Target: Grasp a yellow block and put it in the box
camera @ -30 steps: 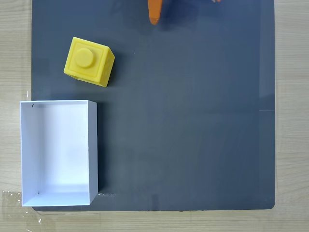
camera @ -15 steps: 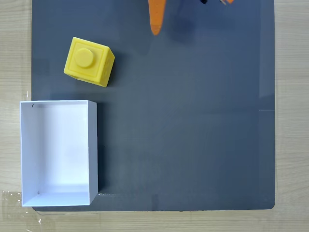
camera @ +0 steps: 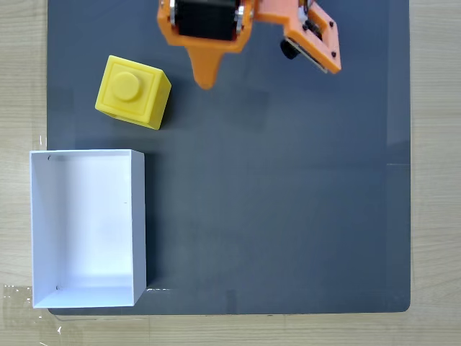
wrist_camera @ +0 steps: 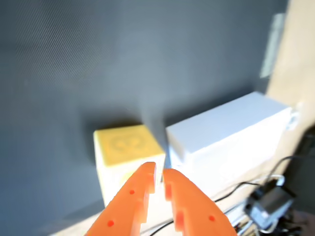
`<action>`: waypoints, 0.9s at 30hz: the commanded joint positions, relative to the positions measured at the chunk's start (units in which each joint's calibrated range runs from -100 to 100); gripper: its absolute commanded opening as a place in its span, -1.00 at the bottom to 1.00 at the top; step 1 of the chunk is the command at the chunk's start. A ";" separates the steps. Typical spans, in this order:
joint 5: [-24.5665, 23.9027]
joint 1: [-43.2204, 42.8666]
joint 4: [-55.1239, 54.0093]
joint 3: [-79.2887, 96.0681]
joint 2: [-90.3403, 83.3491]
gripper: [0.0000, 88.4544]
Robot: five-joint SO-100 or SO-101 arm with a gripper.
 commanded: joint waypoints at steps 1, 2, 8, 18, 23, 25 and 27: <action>2.36 3.73 8.92 -11.95 6.75 -0.81; 3.20 4.66 11.63 -14.03 8.36 -0.73; 6.92 10.72 25.24 -22.62 14.72 -0.35; 16.37 20.82 28.03 -23.98 19.12 -0.26; 18.05 23.77 25.24 -27.15 23.28 -0.27; 18.05 23.85 23.41 -27.96 25.48 -0.27; 18.05 23.94 22.45 -28.59 27.51 -0.27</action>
